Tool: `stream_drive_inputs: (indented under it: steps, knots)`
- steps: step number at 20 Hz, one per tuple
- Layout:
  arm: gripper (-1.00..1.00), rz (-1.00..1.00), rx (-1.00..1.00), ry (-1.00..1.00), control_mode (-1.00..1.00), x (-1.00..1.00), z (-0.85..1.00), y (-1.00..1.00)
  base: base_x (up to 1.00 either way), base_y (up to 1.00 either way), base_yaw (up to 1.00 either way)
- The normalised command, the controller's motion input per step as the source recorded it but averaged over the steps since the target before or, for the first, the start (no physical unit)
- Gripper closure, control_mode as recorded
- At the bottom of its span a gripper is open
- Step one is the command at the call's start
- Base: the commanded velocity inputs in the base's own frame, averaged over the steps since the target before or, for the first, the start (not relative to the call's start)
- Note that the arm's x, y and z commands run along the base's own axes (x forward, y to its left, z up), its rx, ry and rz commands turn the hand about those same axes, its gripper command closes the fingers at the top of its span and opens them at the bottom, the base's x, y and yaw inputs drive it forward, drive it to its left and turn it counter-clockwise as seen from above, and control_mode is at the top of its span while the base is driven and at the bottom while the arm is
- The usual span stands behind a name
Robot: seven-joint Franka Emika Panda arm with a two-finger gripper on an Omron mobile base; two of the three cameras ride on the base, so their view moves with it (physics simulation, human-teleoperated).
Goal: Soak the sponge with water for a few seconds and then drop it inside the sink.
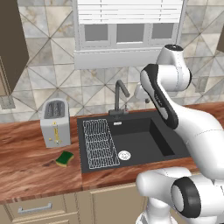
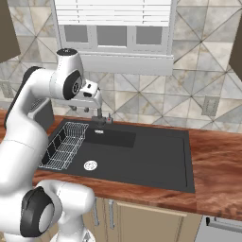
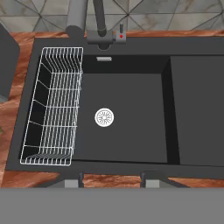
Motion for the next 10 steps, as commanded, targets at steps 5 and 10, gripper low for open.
stream_drive_inputs:
  steps: [5, 10]
  knots:
    - [-1.0, 0.0, 0.0, 0.0, -1.0, 0.0, 0.0, 0.0, 0.0, 0.0, 0.0]
    - [-1.0, 0.0, 0.0, 0.0, -1.0, 0.0, 0.0, 0.0, 0.0, 0.0, 0.0]
